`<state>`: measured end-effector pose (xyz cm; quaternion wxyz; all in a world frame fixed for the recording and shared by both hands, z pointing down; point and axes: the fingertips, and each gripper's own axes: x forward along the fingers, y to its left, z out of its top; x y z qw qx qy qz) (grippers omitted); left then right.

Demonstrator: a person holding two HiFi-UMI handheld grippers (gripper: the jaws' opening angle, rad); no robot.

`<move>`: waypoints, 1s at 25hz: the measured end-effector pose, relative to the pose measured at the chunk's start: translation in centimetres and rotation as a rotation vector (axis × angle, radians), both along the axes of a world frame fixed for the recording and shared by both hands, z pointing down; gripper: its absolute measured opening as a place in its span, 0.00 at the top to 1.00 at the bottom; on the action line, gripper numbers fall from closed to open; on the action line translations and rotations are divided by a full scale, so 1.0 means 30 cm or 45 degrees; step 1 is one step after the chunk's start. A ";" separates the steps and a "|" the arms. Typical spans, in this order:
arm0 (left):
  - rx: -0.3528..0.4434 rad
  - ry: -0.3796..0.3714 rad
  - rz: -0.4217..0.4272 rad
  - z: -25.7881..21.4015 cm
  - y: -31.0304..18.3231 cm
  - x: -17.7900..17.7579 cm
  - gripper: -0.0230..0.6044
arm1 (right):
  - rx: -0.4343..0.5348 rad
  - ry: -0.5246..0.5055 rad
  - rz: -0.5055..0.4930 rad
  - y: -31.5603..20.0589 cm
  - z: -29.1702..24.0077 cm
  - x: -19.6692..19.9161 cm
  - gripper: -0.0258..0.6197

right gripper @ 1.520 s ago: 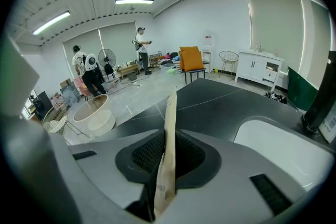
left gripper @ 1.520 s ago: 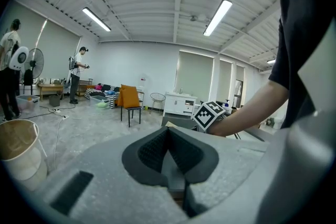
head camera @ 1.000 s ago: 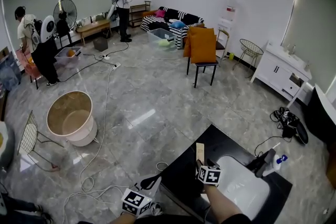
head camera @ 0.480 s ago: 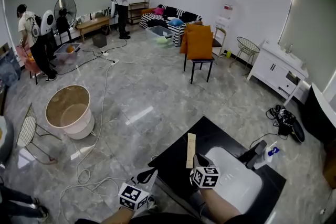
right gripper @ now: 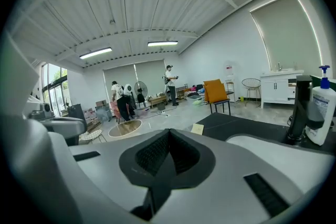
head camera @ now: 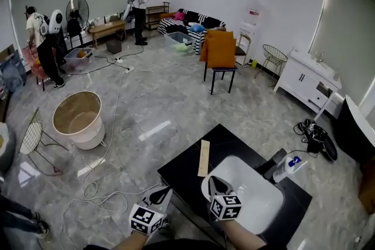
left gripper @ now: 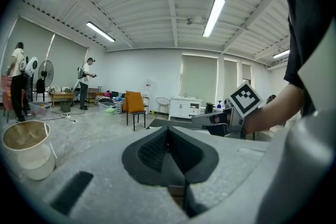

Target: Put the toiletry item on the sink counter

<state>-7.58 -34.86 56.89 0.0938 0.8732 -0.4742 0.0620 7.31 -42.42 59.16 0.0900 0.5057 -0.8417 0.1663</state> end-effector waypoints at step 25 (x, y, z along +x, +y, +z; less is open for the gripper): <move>0.025 -0.015 -0.068 0.009 0.388 0.183 0.96 | 0.077 -0.078 -0.166 0.522 -0.070 0.096 0.96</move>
